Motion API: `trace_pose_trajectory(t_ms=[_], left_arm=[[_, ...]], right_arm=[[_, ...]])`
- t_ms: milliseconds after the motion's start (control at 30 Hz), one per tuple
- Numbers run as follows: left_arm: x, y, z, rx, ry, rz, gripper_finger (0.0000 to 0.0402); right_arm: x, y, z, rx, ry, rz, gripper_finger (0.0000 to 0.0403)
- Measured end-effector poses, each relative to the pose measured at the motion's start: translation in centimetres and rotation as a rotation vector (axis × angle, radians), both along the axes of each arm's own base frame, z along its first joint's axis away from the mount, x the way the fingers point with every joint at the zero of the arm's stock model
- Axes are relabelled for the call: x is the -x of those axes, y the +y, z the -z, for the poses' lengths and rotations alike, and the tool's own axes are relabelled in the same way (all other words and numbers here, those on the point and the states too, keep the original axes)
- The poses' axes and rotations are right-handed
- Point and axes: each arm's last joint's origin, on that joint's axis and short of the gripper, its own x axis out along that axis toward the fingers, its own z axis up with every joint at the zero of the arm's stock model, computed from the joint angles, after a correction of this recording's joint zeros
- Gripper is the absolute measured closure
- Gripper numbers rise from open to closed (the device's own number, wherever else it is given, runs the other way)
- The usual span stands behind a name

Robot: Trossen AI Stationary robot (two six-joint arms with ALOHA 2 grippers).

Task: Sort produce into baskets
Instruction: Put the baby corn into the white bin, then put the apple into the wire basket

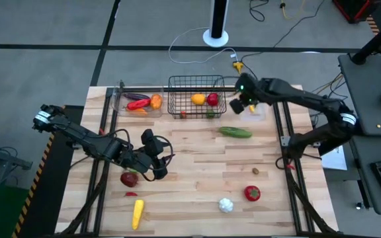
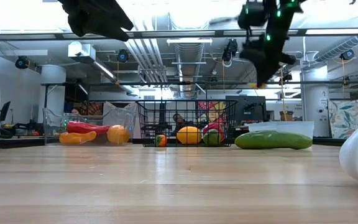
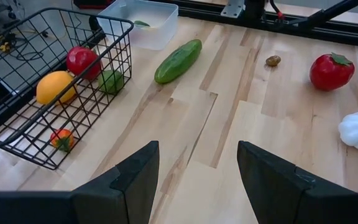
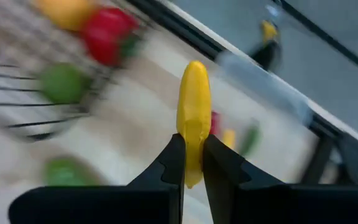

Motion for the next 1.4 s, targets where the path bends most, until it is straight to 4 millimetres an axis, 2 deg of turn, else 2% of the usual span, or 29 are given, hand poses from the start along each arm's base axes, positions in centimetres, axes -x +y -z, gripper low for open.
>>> trace_pose_trajectory(t_ms=[133, 267, 467, 667, 833, 1100, 1400], left_arm=[[0.0, 0.0, 0.0, 0.002, -0.001, -0.001, 0.0203], [0.0, 0.0, 0.0, 0.002, -0.001, -0.001, 0.0203], [0.0, 0.0, 0.0, 0.002, -0.001, -0.002, 0.0203], [0.0, 0.0, 0.0, 0.005, -0.002, -0.004, 0.0203], [0.0, 0.0, 0.0, 0.019, -0.009, -0.014, 0.0203], [0.2, -0.3, 0.2, 0.041, -0.02, -0.028, 0.0203], [0.9, -1.9, 0.4, 0.11, -0.031, 0.015, 0.0203]], right_arm=[[1.9, -3.1, 2.0, -0.059, 0.087, 0.125, 0.037], [2.9, -5.1, 4.6, -0.146, 0.152, 0.176, 0.0369], [2.9, -6.5, 8.0, -0.204, 0.231, 0.182, 0.0368], [2.2, -7.2, 9.7, -0.215, 0.248, 0.175, 0.0367], [2.0, -7.5, 10.0, -0.205, 0.236, 0.176, 0.0356], [2.0, -7.5, 9.5, -0.192, 0.222, 0.176, 0.0296], [2.0, -7.0, 8.7, -0.189, 0.185, 0.159, 0.0254]])
